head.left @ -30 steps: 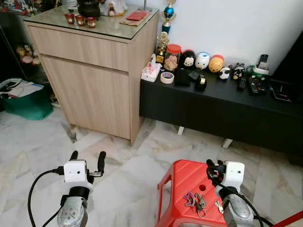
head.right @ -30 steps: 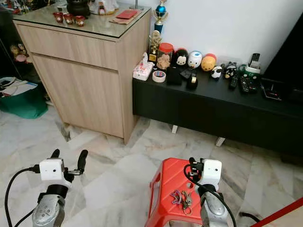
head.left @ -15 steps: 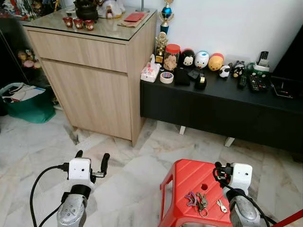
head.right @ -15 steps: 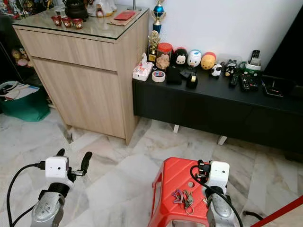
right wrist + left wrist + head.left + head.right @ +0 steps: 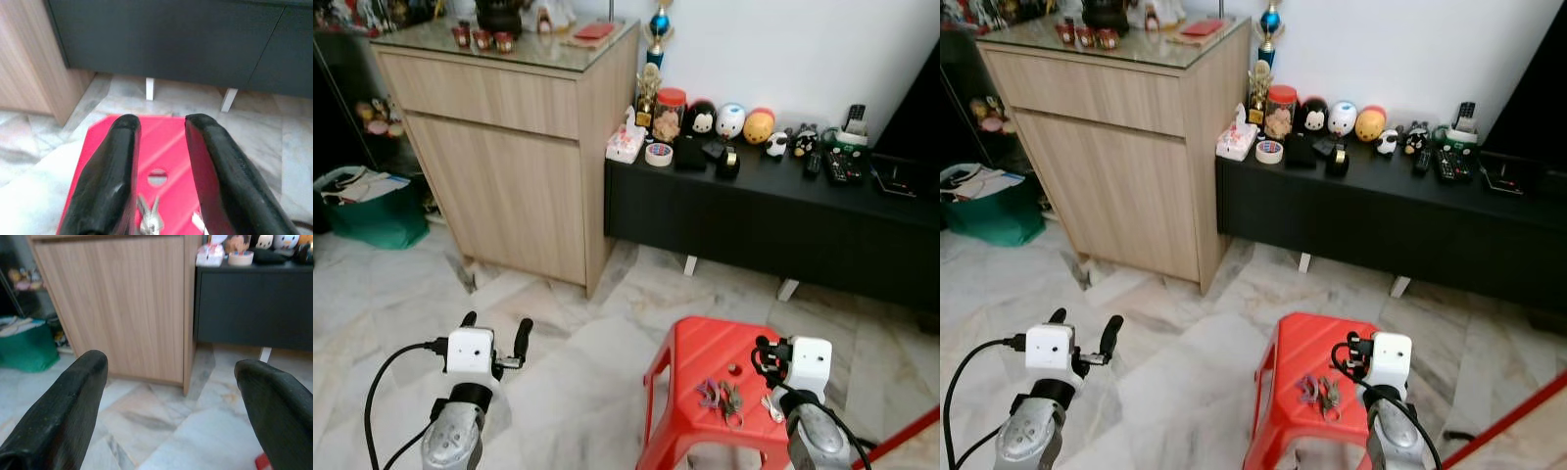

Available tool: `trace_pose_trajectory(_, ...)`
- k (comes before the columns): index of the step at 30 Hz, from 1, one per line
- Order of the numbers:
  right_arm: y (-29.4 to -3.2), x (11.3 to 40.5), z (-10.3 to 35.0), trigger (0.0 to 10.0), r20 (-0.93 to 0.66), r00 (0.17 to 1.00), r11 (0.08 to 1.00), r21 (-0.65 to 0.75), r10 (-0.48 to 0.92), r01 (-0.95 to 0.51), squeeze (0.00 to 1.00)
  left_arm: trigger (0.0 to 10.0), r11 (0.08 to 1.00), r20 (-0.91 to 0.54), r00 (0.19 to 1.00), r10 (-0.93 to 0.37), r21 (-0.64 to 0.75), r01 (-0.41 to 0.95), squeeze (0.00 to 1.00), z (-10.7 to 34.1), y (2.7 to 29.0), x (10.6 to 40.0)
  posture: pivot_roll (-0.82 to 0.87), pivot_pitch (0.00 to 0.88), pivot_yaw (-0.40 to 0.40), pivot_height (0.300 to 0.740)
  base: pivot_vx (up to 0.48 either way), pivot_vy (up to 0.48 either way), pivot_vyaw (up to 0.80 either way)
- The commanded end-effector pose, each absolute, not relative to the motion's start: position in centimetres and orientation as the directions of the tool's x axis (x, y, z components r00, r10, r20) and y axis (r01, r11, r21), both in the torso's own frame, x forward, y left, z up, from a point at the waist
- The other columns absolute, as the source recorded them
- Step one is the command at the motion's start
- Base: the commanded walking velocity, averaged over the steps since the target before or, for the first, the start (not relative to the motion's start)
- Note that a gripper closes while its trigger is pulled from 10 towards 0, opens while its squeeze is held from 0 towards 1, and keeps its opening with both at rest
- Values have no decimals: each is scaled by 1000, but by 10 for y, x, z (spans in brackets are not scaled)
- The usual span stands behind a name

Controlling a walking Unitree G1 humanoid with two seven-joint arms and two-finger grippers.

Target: Hang keys on a hook

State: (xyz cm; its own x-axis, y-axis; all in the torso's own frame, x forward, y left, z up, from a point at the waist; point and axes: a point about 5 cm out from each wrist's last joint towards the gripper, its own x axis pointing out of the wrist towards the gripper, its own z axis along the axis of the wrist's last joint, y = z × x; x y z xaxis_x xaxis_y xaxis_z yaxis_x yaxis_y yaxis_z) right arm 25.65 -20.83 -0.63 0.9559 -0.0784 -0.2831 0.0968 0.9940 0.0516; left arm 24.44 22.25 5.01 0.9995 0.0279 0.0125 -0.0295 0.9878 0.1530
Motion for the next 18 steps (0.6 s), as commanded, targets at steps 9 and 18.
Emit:
trace_pose_trajectory(9, -209, 260, -2, 10000, -272, 959, 994, 57, -79, 98, 0, 10000, 986, -15, 998, 53, 162, -50, 0, 47, 235, 244, 66, 0, -86, 637, 0, 0, 0)
trace_pose_trajectory(18, -205, 261, -3, 10000, -273, 960, 994, 73, -62, 85, 0, 10000, 988, -28, 999, 44, 152, -39, 0, 45, 234, 246, 64, 0, -81, 637, 0, 0, 0)
